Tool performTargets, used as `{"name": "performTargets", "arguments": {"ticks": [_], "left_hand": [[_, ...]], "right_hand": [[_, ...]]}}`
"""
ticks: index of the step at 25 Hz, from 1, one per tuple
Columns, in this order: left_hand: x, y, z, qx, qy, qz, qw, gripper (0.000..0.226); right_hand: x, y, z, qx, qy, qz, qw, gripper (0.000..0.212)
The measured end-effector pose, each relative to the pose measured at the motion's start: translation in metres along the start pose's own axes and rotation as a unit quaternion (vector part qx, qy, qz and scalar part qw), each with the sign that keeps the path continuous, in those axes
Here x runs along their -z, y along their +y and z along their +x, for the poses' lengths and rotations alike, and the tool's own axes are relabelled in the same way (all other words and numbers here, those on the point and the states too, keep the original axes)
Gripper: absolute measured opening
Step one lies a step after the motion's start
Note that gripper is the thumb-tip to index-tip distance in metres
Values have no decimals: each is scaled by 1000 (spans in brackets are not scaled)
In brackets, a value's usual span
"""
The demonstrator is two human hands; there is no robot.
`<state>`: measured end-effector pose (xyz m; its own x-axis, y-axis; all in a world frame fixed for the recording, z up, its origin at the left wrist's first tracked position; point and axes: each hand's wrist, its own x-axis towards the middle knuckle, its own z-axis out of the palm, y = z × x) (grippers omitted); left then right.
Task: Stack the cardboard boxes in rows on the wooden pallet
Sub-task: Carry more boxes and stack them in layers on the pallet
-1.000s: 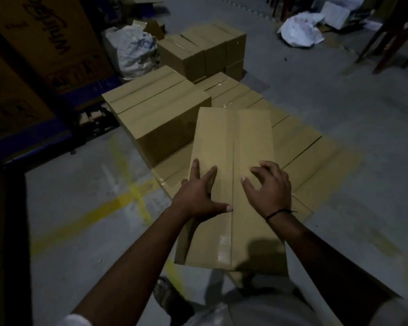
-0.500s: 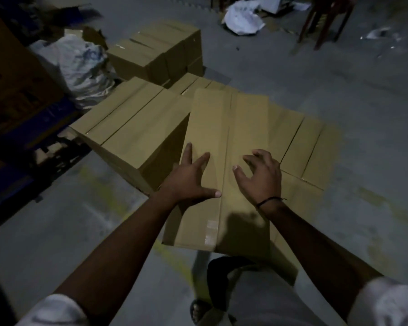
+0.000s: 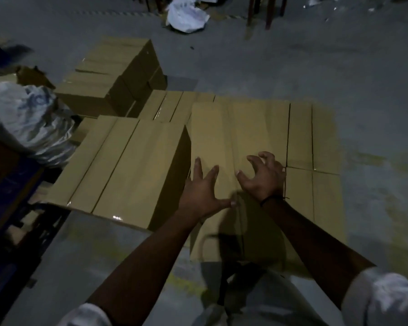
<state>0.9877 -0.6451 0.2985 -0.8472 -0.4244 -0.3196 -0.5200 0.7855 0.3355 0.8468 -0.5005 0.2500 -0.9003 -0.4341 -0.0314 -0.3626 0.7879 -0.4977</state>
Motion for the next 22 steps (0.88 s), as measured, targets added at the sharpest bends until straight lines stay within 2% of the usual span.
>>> {"name": "performTargets", "arguments": {"ticks": [4, 6, 9, 12, 15, 18, 22], "left_hand": [[4, -34, 30, 11, -42, -19, 999, 131], [3, -53, 39, -1, -62, -11, 998, 132], [0, -82, 53, -25, -94, -10, 995, 129], [-6, -109, 66, -99, -126, -28, 987, 120], [-12, -142, 77, -165, -152, -96, 970, 118], [-13, -174, 74, -209, -209, -81, 952, 106], [-27, -218, 88, -218, -272, -39, 936, 118]], "right_hand": [[-31, -15, 8, -43, -51, 2, 998, 71], [-45, -22, 4, -44, -51, 5, 998, 75], [-66, -35, 1, -94, -96, -4, 991, 74], [-86, -51, -2, -142, -135, -3, 980, 83], [-101, -69, -8, -185, -139, -34, 972, 96], [-118, -86, -16, -215, -142, -43, 965, 106], [-142, -105, -20, -207, -141, -81, 965, 101]]}}
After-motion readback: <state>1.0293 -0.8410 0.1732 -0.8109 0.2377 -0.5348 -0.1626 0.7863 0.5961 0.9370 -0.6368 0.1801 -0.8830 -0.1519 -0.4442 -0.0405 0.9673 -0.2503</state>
